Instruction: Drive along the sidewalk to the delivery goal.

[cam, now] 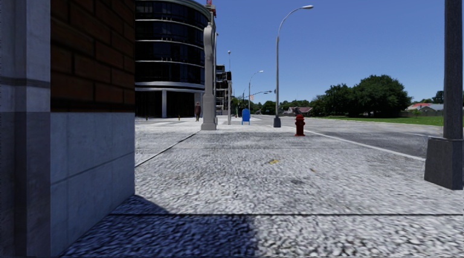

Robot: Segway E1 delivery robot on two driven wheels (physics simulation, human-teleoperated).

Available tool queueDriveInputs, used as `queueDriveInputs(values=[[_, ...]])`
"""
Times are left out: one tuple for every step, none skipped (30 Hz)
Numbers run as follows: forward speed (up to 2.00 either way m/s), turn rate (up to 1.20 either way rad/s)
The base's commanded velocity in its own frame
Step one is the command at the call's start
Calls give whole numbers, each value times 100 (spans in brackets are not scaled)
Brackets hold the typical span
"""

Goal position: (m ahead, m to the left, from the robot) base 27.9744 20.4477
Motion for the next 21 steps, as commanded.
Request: queueDriveInputs(values=[[152,0],[152,0],[152,0],[200,0],[200,0],[200,0],[200,0],[200,0],[200,0],[200,0],[200,0],[200,0],[200,0],[200,0],[200,0],[200,0],[200,0],[200,0],[200,0],[200,0],[200,0]])
